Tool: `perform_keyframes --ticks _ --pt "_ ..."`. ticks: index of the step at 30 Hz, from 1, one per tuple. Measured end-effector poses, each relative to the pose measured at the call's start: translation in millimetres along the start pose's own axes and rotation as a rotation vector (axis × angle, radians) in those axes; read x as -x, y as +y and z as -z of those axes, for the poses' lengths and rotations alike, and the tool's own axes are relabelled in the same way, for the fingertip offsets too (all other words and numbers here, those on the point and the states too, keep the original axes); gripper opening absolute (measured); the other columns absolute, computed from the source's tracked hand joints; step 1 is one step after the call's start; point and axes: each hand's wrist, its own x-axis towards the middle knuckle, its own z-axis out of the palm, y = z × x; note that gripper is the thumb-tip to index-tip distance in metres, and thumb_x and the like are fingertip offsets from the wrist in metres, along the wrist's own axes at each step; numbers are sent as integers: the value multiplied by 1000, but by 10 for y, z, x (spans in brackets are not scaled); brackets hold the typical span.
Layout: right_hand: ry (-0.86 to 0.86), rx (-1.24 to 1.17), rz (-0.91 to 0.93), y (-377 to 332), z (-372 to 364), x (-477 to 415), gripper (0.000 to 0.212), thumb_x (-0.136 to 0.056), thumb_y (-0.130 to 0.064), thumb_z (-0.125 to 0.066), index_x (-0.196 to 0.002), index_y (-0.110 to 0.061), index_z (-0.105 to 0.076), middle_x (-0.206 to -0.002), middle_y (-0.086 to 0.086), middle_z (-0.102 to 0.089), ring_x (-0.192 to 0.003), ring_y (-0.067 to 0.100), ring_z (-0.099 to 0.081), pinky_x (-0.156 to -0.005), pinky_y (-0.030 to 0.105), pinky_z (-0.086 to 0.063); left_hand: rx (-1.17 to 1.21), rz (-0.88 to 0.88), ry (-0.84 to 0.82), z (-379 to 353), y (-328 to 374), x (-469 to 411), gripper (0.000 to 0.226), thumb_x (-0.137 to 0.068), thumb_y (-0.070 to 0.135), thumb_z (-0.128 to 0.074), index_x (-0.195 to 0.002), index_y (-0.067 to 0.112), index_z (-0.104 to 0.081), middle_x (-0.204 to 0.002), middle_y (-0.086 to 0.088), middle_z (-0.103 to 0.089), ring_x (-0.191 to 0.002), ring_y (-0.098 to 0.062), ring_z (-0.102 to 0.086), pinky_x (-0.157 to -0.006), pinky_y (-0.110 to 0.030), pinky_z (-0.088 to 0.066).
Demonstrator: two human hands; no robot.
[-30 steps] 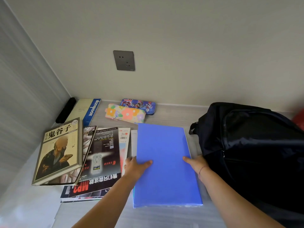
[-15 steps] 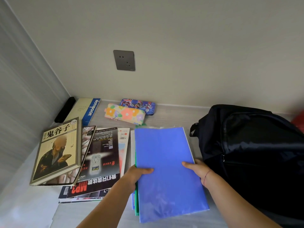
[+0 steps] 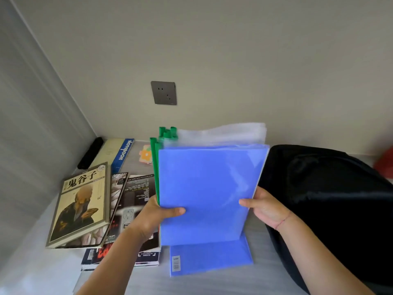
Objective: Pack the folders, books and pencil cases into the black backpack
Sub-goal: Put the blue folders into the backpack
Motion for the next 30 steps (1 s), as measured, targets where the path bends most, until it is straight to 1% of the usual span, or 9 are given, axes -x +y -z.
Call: perform_keyframes --ticks 4,7,10,13,16,22,26,28,30 --pt "-61 167 -31 -100 14 103 52 -69 3 -73 -116 -15 -66 -121 4 -68 -116 21 -62 -90 26 -53 -15 2 16 64 -46 45 64 -35 14 -95 -95 19 -75 -103 -8 -75 -95 -26 -71 -76 -40 -59" --pt "-52 275 -89 -34 30 177 54 -68 -1 -76 -120 -7 -61 -121 8 -67 -118 25 -60 -99 33 -48 -94 13 -6 83 -50 89 52 -43 15 -91 -91 27 -75 -96 -2 -77 -90 -18 -73 -66 -26 -58" --pt "19 265 -80 6 20 182 50 -65 -5 -77 -111 4 -61 -120 16 -66 -115 25 -62 -105 42 -45 -130 13 -21 97 -20 50 49 -50 14 -89 -96 25 -73 -102 -4 -76 -95 -20 -72 -71 -27 -58" --pt "63 253 -54 31 -23 134 38 -67 -3 -79 -103 -6 -67 -108 1 -72 -103 13 -67 -92 31 -52 -123 4 -20 80 -2 -5 57 -56 9 -88 -109 16 -67 -111 -11 -72 -104 -29 -68 -85 -42 -56" --pt "129 256 -28 61 -97 79 37 -74 -1 -75 -104 -21 -69 -105 -9 -73 -97 3 -70 -76 15 -55 -101 -28 65 44 -11 -72 56 -52 12 -90 -104 13 -69 -108 -12 -73 -101 -32 -69 -85 -46 -56" --pt "235 236 45 35 -167 44 32 -76 -2 -75 -99 -25 -70 -98 -13 -74 -89 1 -71 -68 13 -55 -90 -66 120 -15 105 -146 46 -54 14 -88 -97 16 -74 -98 -3 -77 -88 -21 -74 -62 -22 -58" --pt "225 203 35 62 -178 96 37 -73 2 -75 -101 -22 -70 -98 -13 -75 -90 2 -71 -68 13 -55 -70 -21 74 49 59 -94 51 -54 10 -89 -102 13 -72 -107 -12 -74 -94 -28 -72 -69 -34 -60" --pt "213 191 4 120 -183 119 38 -73 4 -74 -102 -21 -70 -101 -10 -74 -92 4 -71 -70 15 -56 -22 46 48 41 -15 -62 63 -50 9 -90 -108 8 -68 -115 -21 -69 -104 -37 -67 -86 -53 -54" --pt "212 188 -11 144 -220 141 37 -75 2 -74 -102 -21 -69 -103 -8 -73 -93 5 -71 -72 16 -56 2 68 53 12 -56 -31 70 -44 12 -94 -109 7 -68 -118 -23 -66 -110 -41 -62 -98 -60 -45"
